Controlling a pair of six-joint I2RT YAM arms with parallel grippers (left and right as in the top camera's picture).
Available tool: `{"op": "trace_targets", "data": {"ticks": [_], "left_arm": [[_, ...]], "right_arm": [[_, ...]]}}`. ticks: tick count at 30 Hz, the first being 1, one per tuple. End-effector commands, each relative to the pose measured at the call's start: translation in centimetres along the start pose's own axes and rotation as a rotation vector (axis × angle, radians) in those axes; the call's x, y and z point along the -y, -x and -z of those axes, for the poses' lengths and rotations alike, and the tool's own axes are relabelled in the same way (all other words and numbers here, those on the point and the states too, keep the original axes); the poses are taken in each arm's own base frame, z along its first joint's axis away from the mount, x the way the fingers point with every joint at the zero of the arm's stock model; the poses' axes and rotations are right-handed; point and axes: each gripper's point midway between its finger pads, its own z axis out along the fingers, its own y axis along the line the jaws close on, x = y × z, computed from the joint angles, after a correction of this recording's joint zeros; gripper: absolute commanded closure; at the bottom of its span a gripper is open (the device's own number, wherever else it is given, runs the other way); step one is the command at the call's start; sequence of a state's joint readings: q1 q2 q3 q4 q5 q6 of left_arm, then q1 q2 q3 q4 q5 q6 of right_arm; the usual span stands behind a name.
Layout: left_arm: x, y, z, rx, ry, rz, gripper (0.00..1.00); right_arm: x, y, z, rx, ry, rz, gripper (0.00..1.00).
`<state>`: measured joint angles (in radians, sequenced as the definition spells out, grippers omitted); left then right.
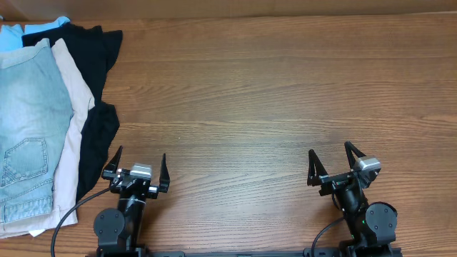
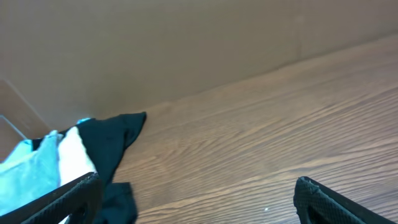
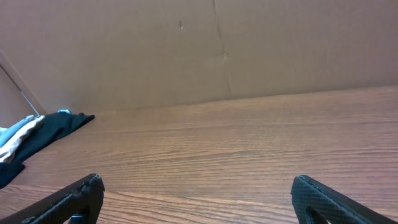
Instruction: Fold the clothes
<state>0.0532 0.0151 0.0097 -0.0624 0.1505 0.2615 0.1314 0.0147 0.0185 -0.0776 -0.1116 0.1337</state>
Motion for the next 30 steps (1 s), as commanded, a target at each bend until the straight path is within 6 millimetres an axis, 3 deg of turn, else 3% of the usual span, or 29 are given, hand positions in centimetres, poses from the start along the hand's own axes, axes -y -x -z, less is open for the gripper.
{"op": "trace_targets", "data": {"ticks": [1,8,12,20,25,30], "left_arm": [[-0.6,-0.3,0.0,-0.009,0.033,-0.056,0.0],[-0.6,-0.3,0.0,-0.009,0.037,-0.054,0.0],[-0.4,0.3,0.0,0.016,0.021,-0.045,0.0],[-1.3,6.9,1.1,0.256,0.018,0.147,0.0],[-2.1,10.2,2.3,0.264,0.022,0.159,0.0],[-2.9,13.4,2.4,0.203,0.021,0.113,0.0]], "right_arm": [[0.1,-0.1,0.0,0.007,-0.004,0.004,0.0],[1.2,0.2,0.1,0.023,-0.063,0.004,0.0],[0.8,1.7,0.1,0.083,-0.045,-0.017,0.0],[-0.4,6.7,1.2,0.192,-0.024,0.015,0.0],[-1.5,11.5,2.2,0.233,-0.024,0.095,0.0],[-2.4,15.3,1.3,0.155,-0.025,0.106,0.0]]}}
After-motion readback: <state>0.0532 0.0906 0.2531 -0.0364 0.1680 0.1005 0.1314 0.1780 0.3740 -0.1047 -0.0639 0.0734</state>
